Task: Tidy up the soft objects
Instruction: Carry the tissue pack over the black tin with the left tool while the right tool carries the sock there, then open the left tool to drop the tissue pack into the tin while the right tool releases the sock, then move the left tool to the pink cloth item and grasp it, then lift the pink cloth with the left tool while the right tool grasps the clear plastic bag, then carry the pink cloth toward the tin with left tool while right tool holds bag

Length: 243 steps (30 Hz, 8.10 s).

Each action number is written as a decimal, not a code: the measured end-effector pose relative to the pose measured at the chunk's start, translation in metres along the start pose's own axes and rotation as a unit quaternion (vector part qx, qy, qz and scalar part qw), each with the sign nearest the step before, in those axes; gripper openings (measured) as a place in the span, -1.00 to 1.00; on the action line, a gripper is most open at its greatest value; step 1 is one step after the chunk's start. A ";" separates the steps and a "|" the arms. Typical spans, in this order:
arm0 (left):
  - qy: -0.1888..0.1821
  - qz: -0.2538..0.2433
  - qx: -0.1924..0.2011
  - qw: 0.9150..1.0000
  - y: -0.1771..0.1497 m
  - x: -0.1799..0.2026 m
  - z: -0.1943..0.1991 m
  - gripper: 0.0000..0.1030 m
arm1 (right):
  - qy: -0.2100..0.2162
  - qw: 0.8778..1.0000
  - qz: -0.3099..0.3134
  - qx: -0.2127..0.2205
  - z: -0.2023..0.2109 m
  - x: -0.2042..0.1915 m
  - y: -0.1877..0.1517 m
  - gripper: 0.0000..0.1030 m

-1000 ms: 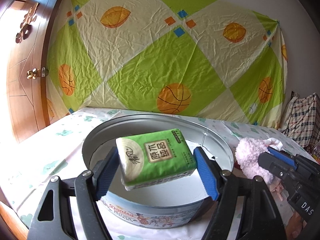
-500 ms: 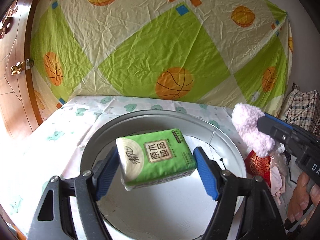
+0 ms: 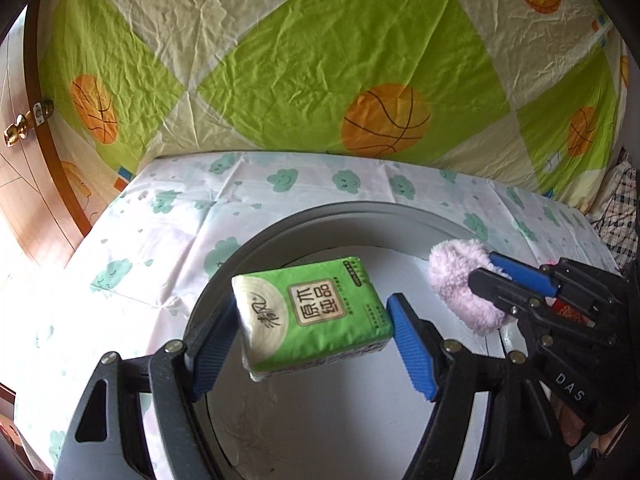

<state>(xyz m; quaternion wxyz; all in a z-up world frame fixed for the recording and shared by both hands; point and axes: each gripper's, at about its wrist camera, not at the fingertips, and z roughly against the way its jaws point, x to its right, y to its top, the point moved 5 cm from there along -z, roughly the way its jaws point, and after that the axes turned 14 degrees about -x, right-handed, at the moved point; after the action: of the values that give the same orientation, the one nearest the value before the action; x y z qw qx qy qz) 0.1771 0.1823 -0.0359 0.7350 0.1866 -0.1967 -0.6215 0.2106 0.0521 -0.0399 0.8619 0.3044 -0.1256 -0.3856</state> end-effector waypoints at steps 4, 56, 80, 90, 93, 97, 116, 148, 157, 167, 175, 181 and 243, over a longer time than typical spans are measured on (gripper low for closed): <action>0.000 -0.001 -0.019 1.000 0.002 0.000 -0.006 0.47 | -0.002 1.000 -0.003 -0.016 -0.008 0.002 0.002 -0.63; -0.087 -0.167 0.103 0.977 -0.109 0.236 0.044 0.99 | -0.145 0.956 -0.244 0.072 0.172 0.177 -0.238 0.53; -0.133 -0.222 0.019 0.966 -0.125 0.280 0.010 -0.84 | -0.137 0.955 -0.249 0.084 0.160 0.174 -0.241 0.53; -0.111 -0.183 0.087 0.973 -0.116 0.244 0.026 -0.87 | -0.113 0.964 -0.226 0.080 0.150 0.158 -0.228 0.53; -0.110 -0.184 0.089 0.973 -0.116 0.239 0.027 -0.87 | -0.104 0.969 -0.211 0.076 0.144 0.148 -0.221 0.53; -0.109 -0.196 0.068 0.972 -0.118 0.243 0.022 -0.74 | -0.104 0.970 -0.210 0.068 0.139 0.145 -0.218 0.53; -0.105 -0.159 0.093 0.977 -0.112 0.226 0.028 0.52 | -0.027 0.983 -0.184 -0.011 0.101 0.137 -0.202 0.51; -0.085 -0.205 0.073 0.972 -0.118 0.245 0.022 0.69 | -0.060 0.978 -0.201 0.002 0.115 0.145 -0.215 0.04; -0.079 -0.221 0.047 0.971 -0.118 0.256 0.014 0.79 | -0.073 0.974 -0.208 -0.052 0.097 0.151 -0.216 0.16; -0.111 -0.206 0.031 0.972 -0.116 0.250 0.012 0.80 | -0.083 0.979 -0.182 -0.041 0.101 0.143 -0.215 -0.33; -0.101 -0.223 0.026 0.969 -0.117 0.260 0.010 0.80 | -0.111 0.971 -0.209 0.025 0.124 0.148 -0.216 -0.36; -0.098 -0.241 0.014 0.965 -0.116 0.280 0.003 0.79 | -0.118 0.968 -0.220 0.040 0.130 0.152 -0.217 -0.36; -0.100 -0.107 0.177 0.973 -0.115 0.206 0.052 -0.79 | -0.147 0.971 -0.145 0.121 0.142 0.099 -0.203 -0.36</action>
<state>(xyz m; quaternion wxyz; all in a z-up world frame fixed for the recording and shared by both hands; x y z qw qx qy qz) 0.0840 -0.0409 -0.0393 0.5960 0.2708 -0.3553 -0.6672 0.0938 -0.1873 -0.0563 0.7255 0.3615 -0.2511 -0.5291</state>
